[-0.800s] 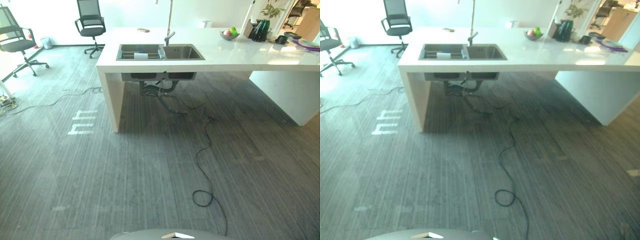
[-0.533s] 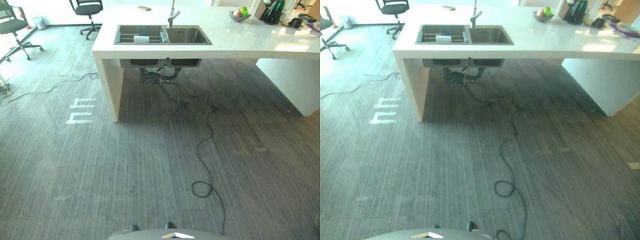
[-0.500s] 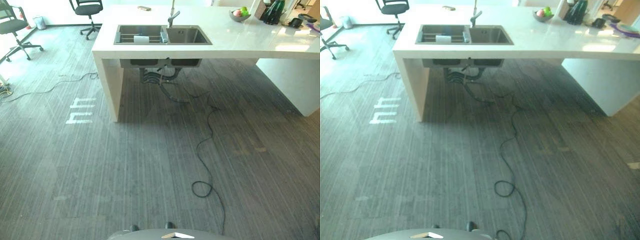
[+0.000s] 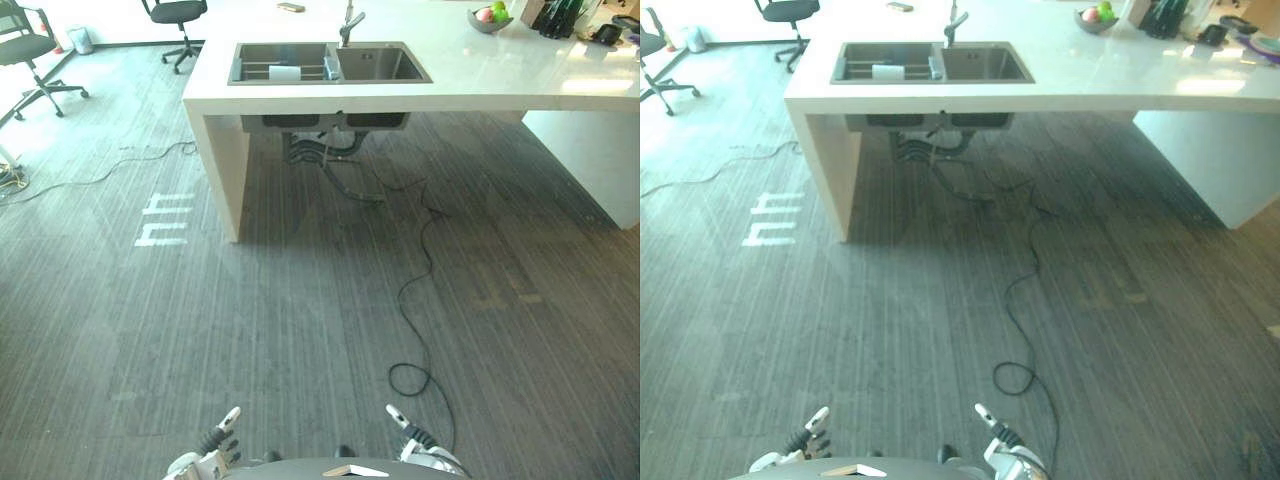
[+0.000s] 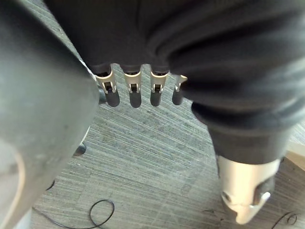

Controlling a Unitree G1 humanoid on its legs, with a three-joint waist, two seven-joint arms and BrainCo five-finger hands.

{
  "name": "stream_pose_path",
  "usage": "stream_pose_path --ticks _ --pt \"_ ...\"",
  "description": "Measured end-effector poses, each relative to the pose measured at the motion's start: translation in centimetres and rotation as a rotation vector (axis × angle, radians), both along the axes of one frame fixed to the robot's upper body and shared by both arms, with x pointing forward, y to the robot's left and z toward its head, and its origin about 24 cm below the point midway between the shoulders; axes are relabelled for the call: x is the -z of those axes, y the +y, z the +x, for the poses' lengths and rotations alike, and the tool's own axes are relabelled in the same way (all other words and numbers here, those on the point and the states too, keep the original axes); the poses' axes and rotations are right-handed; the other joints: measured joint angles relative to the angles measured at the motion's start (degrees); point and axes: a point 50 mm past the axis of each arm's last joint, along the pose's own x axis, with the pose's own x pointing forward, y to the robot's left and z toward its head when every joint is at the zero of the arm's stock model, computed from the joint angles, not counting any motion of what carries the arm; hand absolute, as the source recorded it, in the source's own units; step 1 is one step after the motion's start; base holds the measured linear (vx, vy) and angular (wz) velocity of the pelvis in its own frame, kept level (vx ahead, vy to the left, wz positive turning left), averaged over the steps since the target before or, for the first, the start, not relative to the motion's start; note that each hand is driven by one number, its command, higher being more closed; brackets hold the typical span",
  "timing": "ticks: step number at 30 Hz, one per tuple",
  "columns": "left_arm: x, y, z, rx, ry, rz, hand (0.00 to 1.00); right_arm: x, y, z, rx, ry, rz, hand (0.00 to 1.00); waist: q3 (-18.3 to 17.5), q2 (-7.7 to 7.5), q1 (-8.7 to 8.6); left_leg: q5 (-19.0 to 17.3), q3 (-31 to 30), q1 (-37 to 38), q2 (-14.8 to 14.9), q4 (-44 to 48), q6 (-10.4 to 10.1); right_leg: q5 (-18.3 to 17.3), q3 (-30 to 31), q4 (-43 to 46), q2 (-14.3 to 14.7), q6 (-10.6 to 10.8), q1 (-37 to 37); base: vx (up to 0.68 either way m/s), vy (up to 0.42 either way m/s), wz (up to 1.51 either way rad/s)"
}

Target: Walk over to the sink, pick up the cup, carry it to the dishwasher, place the cup inside the dishwasher, then close the dishwasher door

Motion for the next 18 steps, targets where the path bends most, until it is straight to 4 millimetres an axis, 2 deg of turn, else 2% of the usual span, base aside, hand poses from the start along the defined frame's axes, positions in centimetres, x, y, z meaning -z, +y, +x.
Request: stream_pose_path --ticks 3,12,15,18 --pt "0.1 0.0 -0.3 -0.001 0.010 -0.009 0.00 0.3 0.2 -0.8 -0.004 0.028 0.011 0.00 0.0 -0.01 0.04 -0.3 0.8 0.9 0.1 0.1 0.1 -0.1 0.0 0.0 0.0 -0.1 0.5 -0.04 -0.004 -0.16" --pt "0.8 0.6 -2.3 -0.183 0.134 -0.031 0.00 1.4 -0.6 -7.2 0.174 0.238 0.068 0.00 -0.1 0.02 -0.01 -0.9 3.5 2.9 0.3 -0.2 0.5 0.1 0.0 -0.5 0.1 -0.8 1.5 -0.04 -0.008 -0.13" --pt "0.9 0.8 -2.7 -0.259 0.164 -0.065 0.00 1.6 -0.6 -8.5 0.204 0.278 0.080 0.00 -0.1 0.02 -0.20 -1.0 3.7 3.8 0.4 -0.4 0.5 0.2 0.0 -0.7 0.2 -0.9 2.4 -0.03 -0.013 -0.11" --pt "0.9 0.8 -2.7 -0.259 0.171 -0.075 0.00 1.6 -0.6 -8.4 0.199 0.275 0.073 0.00 -0.1 -0.01 -0.13 -1.0 3.8 3.8 0.4 -0.4 0.6 0.2 -0.1 -0.7 0.2 -0.9 2.4 -0.05 -0.017 -0.01"
